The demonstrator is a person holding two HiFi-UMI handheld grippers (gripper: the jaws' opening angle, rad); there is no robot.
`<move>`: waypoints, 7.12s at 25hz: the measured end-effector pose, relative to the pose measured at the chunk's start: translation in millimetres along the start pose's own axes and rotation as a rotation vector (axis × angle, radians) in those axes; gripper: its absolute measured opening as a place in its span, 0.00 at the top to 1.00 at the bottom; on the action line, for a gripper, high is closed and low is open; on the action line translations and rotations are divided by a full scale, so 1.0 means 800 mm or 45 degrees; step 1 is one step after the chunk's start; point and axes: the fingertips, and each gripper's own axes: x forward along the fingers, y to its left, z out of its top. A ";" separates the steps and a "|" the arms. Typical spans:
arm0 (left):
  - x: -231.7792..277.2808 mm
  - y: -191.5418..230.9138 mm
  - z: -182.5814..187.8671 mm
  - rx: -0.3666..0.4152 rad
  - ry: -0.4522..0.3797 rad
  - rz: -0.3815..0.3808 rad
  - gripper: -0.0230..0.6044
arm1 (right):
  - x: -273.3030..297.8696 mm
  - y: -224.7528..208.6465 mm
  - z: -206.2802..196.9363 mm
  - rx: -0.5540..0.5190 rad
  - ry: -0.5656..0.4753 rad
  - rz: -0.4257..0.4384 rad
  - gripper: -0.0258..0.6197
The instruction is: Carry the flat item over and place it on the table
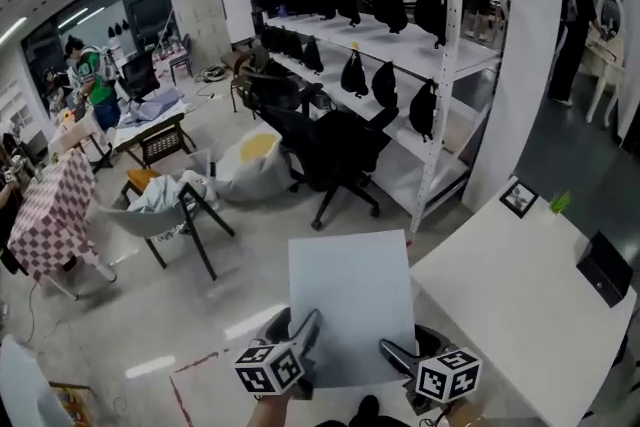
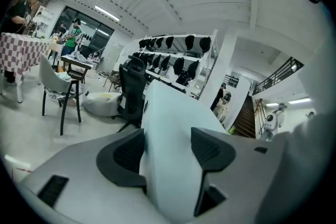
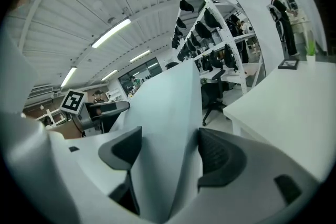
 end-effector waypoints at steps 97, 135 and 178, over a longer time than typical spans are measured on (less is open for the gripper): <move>0.508 -0.441 -0.135 0.528 0.760 -0.963 0.52 | -0.177 -0.434 0.042 0.705 -0.456 -1.067 0.45; 0.524 -0.436 -0.154 0.616 0.844 -0.898 0.53 | -0.173 -0.445 0.030 0.777 -0.469 -1.089 0.44; 0.379 -0.363 -0.053 0.813 0.463 -1.163 0.89 | -0.199 -0.287 0.088 0.380 -0.600 -1.408 0.96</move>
